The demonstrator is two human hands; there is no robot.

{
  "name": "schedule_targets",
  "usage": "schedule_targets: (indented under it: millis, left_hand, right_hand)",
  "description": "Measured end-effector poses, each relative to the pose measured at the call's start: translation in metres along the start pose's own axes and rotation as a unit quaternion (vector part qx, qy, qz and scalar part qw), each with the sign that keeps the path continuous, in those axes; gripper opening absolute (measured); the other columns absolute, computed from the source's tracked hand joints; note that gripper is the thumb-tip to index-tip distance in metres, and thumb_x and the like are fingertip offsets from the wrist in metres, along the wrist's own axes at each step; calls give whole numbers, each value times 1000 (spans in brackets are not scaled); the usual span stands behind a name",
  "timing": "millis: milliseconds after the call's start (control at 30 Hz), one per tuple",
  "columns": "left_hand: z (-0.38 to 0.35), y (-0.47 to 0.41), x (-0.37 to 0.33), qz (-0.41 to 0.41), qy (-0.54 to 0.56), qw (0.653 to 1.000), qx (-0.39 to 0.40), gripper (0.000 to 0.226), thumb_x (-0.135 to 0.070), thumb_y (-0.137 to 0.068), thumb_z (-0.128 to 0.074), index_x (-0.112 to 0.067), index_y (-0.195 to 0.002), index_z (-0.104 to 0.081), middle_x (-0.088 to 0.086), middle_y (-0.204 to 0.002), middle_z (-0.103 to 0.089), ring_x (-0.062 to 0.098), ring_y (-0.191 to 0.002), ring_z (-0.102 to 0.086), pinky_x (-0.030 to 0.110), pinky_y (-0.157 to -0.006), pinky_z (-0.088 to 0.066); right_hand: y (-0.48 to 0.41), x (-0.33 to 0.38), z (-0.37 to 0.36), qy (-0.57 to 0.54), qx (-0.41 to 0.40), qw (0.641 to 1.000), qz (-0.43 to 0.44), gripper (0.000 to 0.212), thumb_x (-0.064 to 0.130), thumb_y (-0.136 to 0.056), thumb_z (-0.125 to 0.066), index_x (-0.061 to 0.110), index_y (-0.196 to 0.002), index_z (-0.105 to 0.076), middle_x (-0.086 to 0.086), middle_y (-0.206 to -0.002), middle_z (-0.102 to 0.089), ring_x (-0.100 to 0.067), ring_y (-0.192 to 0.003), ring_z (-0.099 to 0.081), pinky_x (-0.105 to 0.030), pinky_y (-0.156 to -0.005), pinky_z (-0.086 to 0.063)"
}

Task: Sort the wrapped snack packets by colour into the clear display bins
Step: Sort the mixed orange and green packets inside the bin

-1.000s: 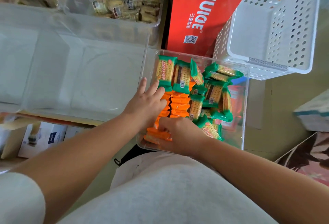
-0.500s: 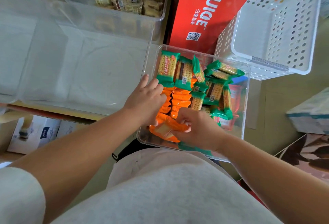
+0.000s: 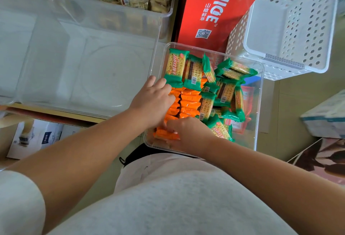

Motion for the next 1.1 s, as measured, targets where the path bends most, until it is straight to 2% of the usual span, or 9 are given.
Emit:
schedule_targets:
  millis: [67,167,233,333,500,700,933,1033,1100]
  left_hand:
    - [0,0,0,3,5,1000,-2,31,-33,-81,-70,-18,-109,-67,8,-122,-60,31,-128,-41,50,-112,-25]
    - [0,2,1,1,17,1000,11,46,-49,-80,-73,-18,-112,-65,8,-125,-57,31,-129,-40,49,-113,-23]
    - [2,4,1,1,31,1000,-1,45,-45,-77,-78,-15,-108,-66,10,-122,-59,33,-129,-42,52,-115,-23]
    - [5,15,4,4,47,998,-38,37,-29,-69,-87,-12,-97,-69,16,-120,-62,38,-132,-44,57,-117,-23]
    - [4,43,21,46,89,993,-71,47,-52,-77,-78,-15,-105,-70,15,-144,-51,35,-145,-31,59,-119,-20]
    - [-1,48,22,57,117,989,-70,45,-50,-82,-71,-16,-111,-68,13,-151,-46,30,-149,-25,62,-118,-17]
    - [-1,48,22,60,131,987,-68,41,-48,-81,-71,-17,-108,-68,11,-152,-45,28,-150,-24,64,-116,-20]
    - [-1,46,21,61,129,988,-59,44,-48,-80,-73,-18,-112,-67,11,-152,-45,29,-150,-22,64,-117,-19]
    - [-1,45,19,68,120,989,-52,46,-47,-81,-74,-18,-116,-66,13,-151,-46,31,-150,-22,64,-117,-19]
  right_hand:
    - [-2,-2,-6,-7,28,1000,13,25,39,-88,-68,17,-100,-68,-2,-90,-69,-24,-84,-63,-40,-72,-51]
    - [1,-4,-6,-75,24,996,33,26,45,-89,-66,22,-94,-77,3,-85,-70,-14,-75,-62,-35,-69,-52]
    - [4,-8,-8,-85,23,996,16,26,45,-91,-64,24,-94,-79,4,-86,-71,-14,-76,-63,-35,-69,-53]
    - [3,-18,-12,-17,9,999,-39,33,50,-93,-61,21,-86,-76,3,-86,-70,-20,-80,-62,-40,-70,-53]
    - [-9,-24,-8,24,49,994,-98,34,59,-91,-58,29,-86,-71,7,-90,-70,-17,-86,-62,-38,-71,-55]
    - [-16,-11,-19,126,99,982,-100,35,56,-95,-53,26,-92,-70,5,-90,-65,-19,-86,-60,-31,-65,-47]
    - [-22,-9,-18,141,95,979,-114,35,53,-95,-57,27,-77,-41,5,-81,-51,-23,-84,-63,-33,-63,-46]
    - [-17,-4,-13,157,106,979,-69,30,49,-97,-54,26,-82,-42,2,-89,-58,-24,-87,-64,-37,-68,-53]
    - [-8,-4,-5,121,104,986,-43,33,51,-98,-50,20,-87,-53,2,-95,-64,-22,-87,-62,-37,-71,-53]
Point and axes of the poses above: each hand's wrist, its own y-axis away from the middle knuckle, its own z-axis out of the back of the hand, x = y × z, the point moved 7 cm from there along -y, towards the middle knuckle
